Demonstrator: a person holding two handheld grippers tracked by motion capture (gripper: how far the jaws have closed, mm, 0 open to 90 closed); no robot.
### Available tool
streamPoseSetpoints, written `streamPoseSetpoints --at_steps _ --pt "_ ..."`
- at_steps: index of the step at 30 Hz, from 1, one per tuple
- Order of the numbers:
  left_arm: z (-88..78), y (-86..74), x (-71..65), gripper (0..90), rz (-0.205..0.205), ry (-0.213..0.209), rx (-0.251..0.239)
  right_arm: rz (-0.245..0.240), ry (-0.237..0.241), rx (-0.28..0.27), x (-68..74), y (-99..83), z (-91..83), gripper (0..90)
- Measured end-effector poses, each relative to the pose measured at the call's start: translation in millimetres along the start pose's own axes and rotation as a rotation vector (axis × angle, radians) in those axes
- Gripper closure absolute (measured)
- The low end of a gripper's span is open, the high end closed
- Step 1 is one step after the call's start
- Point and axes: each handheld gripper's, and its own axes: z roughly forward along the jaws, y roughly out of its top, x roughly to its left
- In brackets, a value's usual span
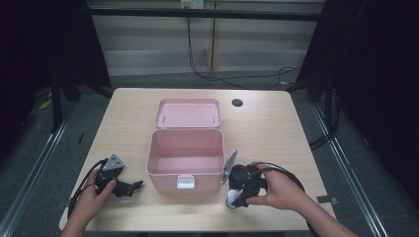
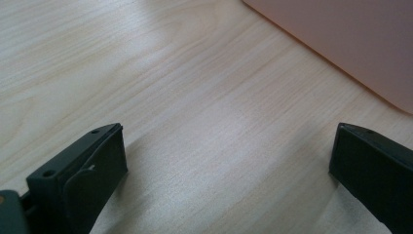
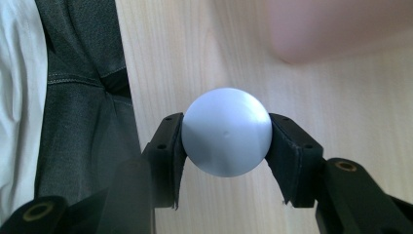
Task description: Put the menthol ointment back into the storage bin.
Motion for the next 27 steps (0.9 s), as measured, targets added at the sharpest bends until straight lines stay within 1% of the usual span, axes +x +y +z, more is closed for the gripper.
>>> streamPoseSetpoints --at_steps 1,2,7,10,14,15,16,19,20,22,27 --pt "-0.2 0.1 0.2 0.0 0.003 0.003 0.001 0.010 -0.001 -0.003 -0.7 -0.5 -2.8 50.7" --pt "-0.2 0.1 0.2 0.0 0.003 0.004 0.000 0.008 -0.003 0.002 -1.9 -0.9 -6.1 50.7" --pt "-0.2 0.1 0.2 0.0 0.003 0.003 0.001 0.033 -0.004 0.001 -6.4 -2.8 -23.0 50.7" --pt "-0.1 0.1 0.1 0.0 0.003 0.004 0.000 0.045 -0.013 -0.001 -11.2 -3.8 -33.3 50.7" --pt "0.0 0.0 0.0 0.0 0.000 0.000 0.000 0.067 -0.026 -0.020 -19.0 -3.9 -49.5 50.7" --pt "-0.2 0.0 0.1 0.0 0.003 0.003 0.000 0.081 -0.030 -0.023 -20.7 -3.7 -53.9 50.7" --pt "0.0 0.0 0.0 0.0 0.000 0.000 0.000 0.079 -0.033 -0.026 -23.0 -3.3 -58.4 50.7" --pt "0.0 0.0 0.0 0.0 0.000 0.000 0.000 0.099 -0.048 -0.034 -28.0 -1.2 -70.8 50.7" --pt "-0.2 0.1 0.1 0.0 0.003 0.004 0.001 0.095 -0.054 -0.038 -29.9 -0.4 -74.6 50.7" --pt "-0.1 0.1 0.1 0.0 0.003 0.003 0.000 0.107 -0.056 -0.045 -33.5 1.7 -81.8 50.7" --pt "-0.2 0.1 0.1 0.0 0.003 0.004 0.000 0.128 -0.074 -0.042 -43.4 8.9 -94.6 50.7"
